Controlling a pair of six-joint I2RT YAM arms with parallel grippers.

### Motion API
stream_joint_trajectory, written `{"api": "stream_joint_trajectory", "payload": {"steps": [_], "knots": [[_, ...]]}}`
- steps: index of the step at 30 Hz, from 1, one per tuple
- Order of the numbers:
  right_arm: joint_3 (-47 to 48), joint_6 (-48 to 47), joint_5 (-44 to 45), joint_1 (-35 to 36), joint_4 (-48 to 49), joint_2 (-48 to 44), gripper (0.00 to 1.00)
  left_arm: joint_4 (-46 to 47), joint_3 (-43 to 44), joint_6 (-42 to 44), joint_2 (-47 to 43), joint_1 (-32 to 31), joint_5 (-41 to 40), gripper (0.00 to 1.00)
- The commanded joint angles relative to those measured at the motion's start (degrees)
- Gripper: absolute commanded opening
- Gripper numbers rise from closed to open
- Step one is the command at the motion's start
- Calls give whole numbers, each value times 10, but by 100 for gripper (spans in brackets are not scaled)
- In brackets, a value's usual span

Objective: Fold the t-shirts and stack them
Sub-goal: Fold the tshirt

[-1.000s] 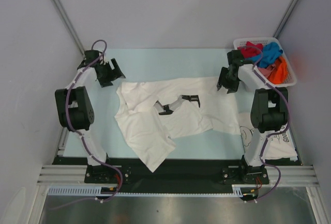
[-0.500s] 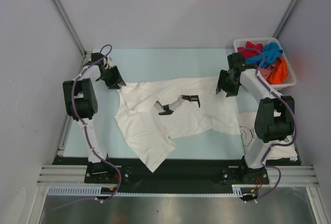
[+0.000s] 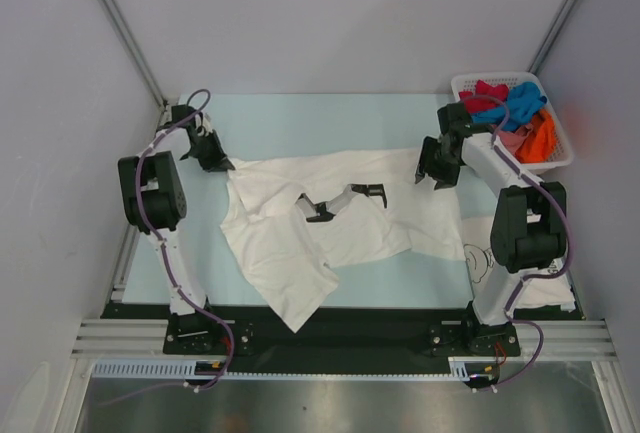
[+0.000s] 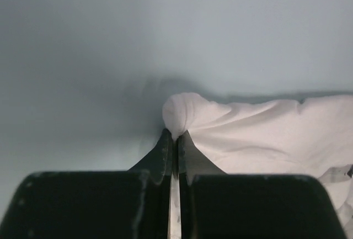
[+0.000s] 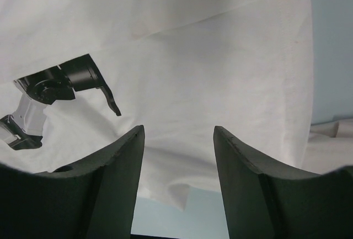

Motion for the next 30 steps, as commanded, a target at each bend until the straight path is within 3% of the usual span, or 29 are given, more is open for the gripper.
{"api": "stream_joint_trajectory", "payload": {"steps": [1, 7, 11, 12, 13, 15, 18, 20, 22, 26, 30], "knots": [[18, 28, -23, -1, 4, 20, 59, 21, 58, -8, 20, 43, -55, 0], [36, 74, -47, -11, 20, 59, 59, 47, 155, -39, 65, 74, -39, 1], [61, 90, -54, -19, 23, 87, 59, 20, 216, -45, 98, 71, -7, 23], [75, 89, -51, -25, 23, 91, 59, 15, 217, -44, 96, 68, -28, 40], [83, 90, -48, -26, 21, 95, 59, 8, 217, -41, 88, 65, -43, 48], [99, 83, -41, -30, 13, 105, 59, -17, 214, -35, 53, 57, -102, 62], [127, 58, -15, -37, 2, 111, 60, -31, 156, -44, -17, 49, -139, 73], [143, 45, -6, -43, 4, 114, 64, -20, 120, -55, -47, 49, -152, 78], [159, 26, -6, -45, 12, 129, 70, -4, 87, -52, -62, 52, -113, 80], [225, 2, -12, -47, 35, 184, 74, 4, 115, -21, -14, 61, -38, 80], [270, -28, -32, -55, 73, 246, 79, -6, 158, 2, 25, 60, -36, 82]]}}
